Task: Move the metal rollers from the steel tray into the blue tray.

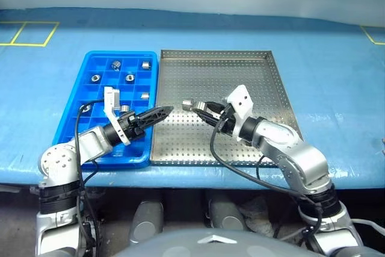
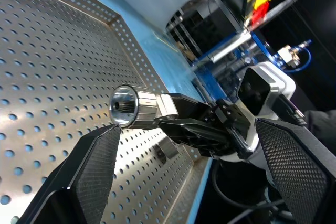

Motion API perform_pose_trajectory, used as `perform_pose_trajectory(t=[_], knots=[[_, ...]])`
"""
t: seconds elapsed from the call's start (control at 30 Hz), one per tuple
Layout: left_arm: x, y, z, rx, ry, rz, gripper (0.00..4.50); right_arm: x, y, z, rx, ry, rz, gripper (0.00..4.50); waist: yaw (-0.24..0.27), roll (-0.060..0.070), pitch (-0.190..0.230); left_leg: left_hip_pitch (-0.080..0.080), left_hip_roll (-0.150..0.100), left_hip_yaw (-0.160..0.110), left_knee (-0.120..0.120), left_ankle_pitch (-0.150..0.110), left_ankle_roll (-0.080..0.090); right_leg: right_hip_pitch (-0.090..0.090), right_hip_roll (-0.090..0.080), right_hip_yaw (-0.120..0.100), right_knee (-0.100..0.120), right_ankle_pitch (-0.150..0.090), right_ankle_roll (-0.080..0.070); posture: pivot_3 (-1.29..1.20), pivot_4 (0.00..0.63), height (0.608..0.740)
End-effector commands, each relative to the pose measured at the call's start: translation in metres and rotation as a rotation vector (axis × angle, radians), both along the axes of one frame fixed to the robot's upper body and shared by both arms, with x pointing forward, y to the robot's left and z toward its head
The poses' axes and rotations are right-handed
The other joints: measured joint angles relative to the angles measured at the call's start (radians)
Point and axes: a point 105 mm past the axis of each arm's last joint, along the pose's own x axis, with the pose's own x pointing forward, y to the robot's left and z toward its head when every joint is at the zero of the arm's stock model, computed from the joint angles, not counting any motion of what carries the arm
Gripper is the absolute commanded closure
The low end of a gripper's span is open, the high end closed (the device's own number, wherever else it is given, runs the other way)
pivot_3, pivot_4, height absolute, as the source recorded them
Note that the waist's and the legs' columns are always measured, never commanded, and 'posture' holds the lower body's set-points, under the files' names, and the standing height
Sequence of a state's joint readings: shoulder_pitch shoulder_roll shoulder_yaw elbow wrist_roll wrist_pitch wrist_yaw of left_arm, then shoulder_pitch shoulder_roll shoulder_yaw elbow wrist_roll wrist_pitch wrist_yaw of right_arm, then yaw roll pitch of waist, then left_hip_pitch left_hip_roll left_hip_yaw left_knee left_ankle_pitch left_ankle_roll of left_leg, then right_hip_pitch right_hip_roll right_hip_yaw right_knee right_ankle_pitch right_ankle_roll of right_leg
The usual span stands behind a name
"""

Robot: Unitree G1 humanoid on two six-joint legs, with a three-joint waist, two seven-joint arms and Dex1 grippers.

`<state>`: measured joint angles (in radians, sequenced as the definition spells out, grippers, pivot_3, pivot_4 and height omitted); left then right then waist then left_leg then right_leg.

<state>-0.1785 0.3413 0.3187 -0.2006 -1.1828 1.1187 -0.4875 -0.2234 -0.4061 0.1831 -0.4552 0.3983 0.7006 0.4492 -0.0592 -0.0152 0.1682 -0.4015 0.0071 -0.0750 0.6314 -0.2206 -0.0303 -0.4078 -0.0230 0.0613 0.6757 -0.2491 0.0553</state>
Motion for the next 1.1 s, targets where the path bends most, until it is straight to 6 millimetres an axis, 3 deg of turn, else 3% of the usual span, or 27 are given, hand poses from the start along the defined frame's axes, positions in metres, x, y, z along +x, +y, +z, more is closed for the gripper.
perform_pose_trajectory(t=[0.03, 0.13, 0.67, 0.93, 1.1], knots=[[0.0, 0.0, 0.002, -0.027, -0.004, 0.057, 0.0, 0.001, 0.002, 0.024, 0.04, -0.103, -0.004, 3.2, 0.0, 0.0, 0.0, 0.0, 0.0, 0.0, 0.0, 0.0, 0.0, 0.0, 0.0, 0.0, 0.0, 0.0, 0.0, -0.01, 0.15, 0.74], [-0.001, -0.004, -0.004, 0.012, 0.006, 0.082, 0.0, 0.0, 0.005, 0.03, 0.061, -0.123, -0.009, 3.2, 0.001, 0.0, 0.0, 0.0, 0.0, 0.0, 0.0, 0.0, 0.0, 0.0, 0.0, 0.0, 0.0, 0.0, 0.0, -0.01, 0.15, 0.74], [0.003, -0.016, 0.01, -0.097, -0.034, 0.057, 0.0, -0.04, 0.037, 0.039, 0.127, -0.081, 0.191, 3.2, 0.008, 0.0, 0.0, 0.0, 0.0, 0.0, 0.0, 0.0, 0.0, 0.0, 0.0, 0.0, 0.0, 0.0, 0.001, -0.01, 0.15, 0.74], [0.002, -0.019, 0.014, -0.164, -0.011, 0.01, 0.0, -0.045, 0.036, 0.041, 0.133, -0.07, 0.211, 3.2, 0.008, 0.0, 0.0, 0.0, 0.0, 0.0, 0.001, 0.0, 0.0, 0.0, 0.0, 0.0, 0.0, -0.001, 0.002, -0.03, 0.15, 0.74], [0.0, -0.018, 0.011, -0.172, 0.018, -0.003, 1.55, -0.043, 0.033, 0.041, 0.131, -0.067, 0.197, 3.2, 0.007, 0.0, 0.0, 0.0, 0.0, 0.0, 0.001, 0.0, 0.0, 0.0, 0.0, 0.0, 0.0, -0.001, 0.002, -0.03, 0.15, 0.74]])
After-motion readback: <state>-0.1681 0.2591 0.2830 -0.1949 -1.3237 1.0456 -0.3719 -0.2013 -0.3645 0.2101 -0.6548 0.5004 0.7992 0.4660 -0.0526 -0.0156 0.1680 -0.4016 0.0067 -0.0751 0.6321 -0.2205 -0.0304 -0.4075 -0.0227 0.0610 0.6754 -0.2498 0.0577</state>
